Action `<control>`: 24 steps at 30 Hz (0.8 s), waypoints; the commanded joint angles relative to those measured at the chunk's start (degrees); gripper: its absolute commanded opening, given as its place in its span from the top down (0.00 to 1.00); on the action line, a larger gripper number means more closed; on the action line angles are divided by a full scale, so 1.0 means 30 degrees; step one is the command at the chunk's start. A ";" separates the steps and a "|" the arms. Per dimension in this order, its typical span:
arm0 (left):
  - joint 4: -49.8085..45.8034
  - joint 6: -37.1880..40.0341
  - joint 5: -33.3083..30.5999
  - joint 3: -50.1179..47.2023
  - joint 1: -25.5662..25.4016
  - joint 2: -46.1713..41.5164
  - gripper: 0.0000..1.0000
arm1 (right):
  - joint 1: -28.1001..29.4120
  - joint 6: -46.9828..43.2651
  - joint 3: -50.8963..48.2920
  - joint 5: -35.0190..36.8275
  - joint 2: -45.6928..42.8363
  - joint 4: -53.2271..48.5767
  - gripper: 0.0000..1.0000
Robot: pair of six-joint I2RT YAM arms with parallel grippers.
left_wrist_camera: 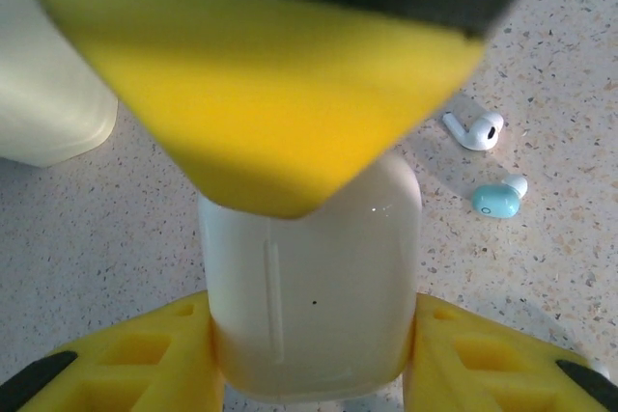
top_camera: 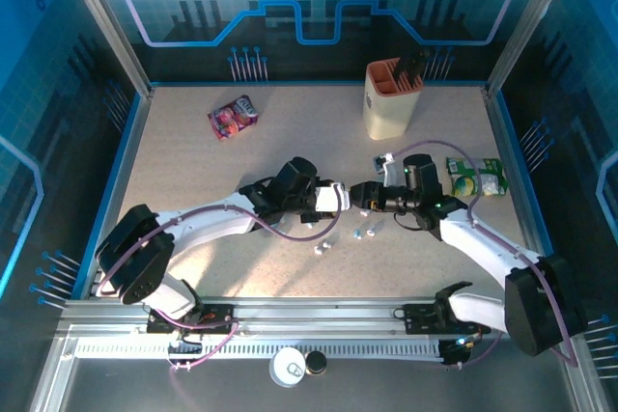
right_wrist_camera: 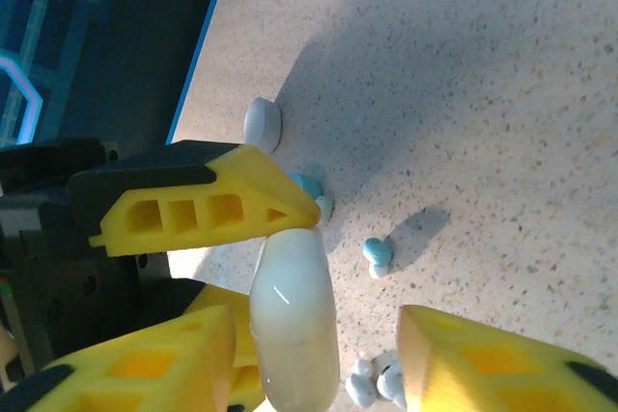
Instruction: Insert the wireless bluetooth earbuds into the charging case
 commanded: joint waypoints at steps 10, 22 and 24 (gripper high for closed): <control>0.0117 0.0154 -0.0322 -0.0254 -0.0306 -0.0543 0.57 | 0.0313 -0.0409 0.0675 -0.0949 0.1351 0.0228 0.65; 0.1330 -0.1471 0.0063 -0.0973 -0.0315 -0.1302 0.43 | 0.0202 -0.1741 0.0174 -0.0556 -0.0031 0.0924 0.84; 0.1893 -0.2333 0.0180 -0.1276 -0.0287 -0.1612 0.26 | 0.0001 -0.2077 -0.0096 -0.0562 -0.0617 0.1227 0.84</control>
